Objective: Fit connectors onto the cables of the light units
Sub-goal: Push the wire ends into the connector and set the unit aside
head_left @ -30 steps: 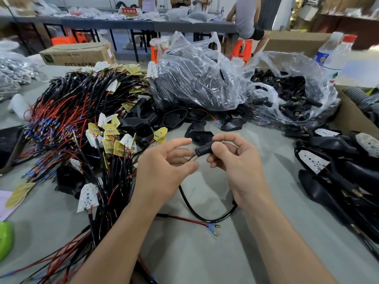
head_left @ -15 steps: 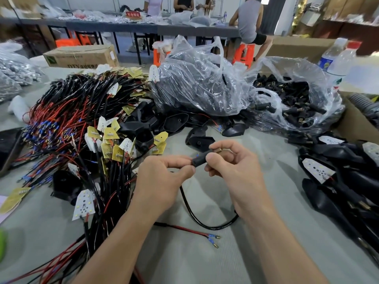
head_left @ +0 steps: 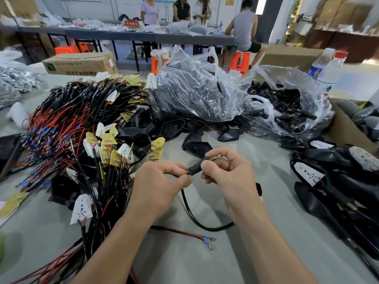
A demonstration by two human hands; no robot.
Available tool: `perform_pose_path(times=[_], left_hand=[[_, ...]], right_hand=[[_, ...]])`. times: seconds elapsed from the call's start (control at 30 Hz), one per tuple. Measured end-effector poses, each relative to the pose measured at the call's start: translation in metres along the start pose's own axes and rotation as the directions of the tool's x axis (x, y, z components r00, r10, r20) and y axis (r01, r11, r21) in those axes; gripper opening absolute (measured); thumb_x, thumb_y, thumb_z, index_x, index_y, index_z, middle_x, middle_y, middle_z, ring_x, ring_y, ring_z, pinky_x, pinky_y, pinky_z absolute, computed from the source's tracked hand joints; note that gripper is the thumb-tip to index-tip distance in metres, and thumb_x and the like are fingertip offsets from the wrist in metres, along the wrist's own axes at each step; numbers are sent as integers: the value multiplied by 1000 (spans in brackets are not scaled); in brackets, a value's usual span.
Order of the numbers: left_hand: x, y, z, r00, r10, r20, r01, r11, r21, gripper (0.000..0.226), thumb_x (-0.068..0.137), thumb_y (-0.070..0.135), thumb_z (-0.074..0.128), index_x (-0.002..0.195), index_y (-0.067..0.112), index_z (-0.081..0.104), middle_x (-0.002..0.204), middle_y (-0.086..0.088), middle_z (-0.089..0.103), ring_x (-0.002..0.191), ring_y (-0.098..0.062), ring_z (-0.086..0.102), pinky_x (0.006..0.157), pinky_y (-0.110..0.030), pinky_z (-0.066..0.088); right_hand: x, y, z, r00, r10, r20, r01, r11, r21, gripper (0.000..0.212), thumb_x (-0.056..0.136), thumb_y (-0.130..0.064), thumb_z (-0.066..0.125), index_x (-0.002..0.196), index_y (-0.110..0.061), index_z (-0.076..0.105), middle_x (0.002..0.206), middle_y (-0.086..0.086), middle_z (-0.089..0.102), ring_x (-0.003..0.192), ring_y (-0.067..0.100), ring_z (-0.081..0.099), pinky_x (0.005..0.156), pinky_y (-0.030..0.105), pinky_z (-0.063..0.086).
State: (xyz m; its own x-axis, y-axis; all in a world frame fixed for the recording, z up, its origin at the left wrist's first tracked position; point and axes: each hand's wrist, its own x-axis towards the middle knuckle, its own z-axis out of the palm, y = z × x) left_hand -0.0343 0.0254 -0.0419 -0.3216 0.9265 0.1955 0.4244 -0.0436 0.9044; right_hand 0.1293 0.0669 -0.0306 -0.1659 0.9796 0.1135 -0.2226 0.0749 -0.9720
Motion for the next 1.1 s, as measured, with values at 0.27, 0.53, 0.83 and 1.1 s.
perform_pose_path(times=[0.27, 0.53, 0.83, 1.1], left_hand=[[0, 3, 6, 994, -103, 43, 102, 995, 15, 19, 71, 25, 91, 70, 39, 78, 71, 8, 75, 66, -17, 72, 69, -44, 62], [-1, 8, 4, 985, 20, 169, -4, 996, -89, 50, 70, 26, 91, 112, 46, 75, 84, 7, 75, 73, -5, 67, 74, -24, 57], [-2, 9, 11, 936, -63, 346, 138, 971, -197, 34, 83, -2, 78, 95, 30, 78, 89, 1, 80, 82, -11, 75, 75, -20, 58], [3, 6, 7, 927, -213, 309, 363, 719, -592, 23, 90, -3, 67, 112, 0, 72, 86, -7, 78, 74, -14, 74, 64, -21, 59]], right_hand=[[3, -4, 1, 995, 96, -21, -93, 989, 116, 24, 96, -11, 63, 78, -15, 79, 71, 8, 69, 57, 17, 57, 53, 24, 46], [-2, 4, 9, 999, -30, -10, 28, 986, -163, 23, 90, -13, 64, 76, -18, 81, 64, 1, 71, 59, 9, 57, 55, 20, 44], [4, 3, 4, 982, -72, -176, 61, 996, -68, 22, 95, -19, 67, 81, -20, 83, 72, -7, 73, 60, 6, 51, 57, 14, 43], [4, 14, 4, 982, 128, -138, -163, 946, -279, 29, 99, -27, 62, 124, -40, 61, 108, -9, 71, 86, 8, 70, 79, 35, 60]])
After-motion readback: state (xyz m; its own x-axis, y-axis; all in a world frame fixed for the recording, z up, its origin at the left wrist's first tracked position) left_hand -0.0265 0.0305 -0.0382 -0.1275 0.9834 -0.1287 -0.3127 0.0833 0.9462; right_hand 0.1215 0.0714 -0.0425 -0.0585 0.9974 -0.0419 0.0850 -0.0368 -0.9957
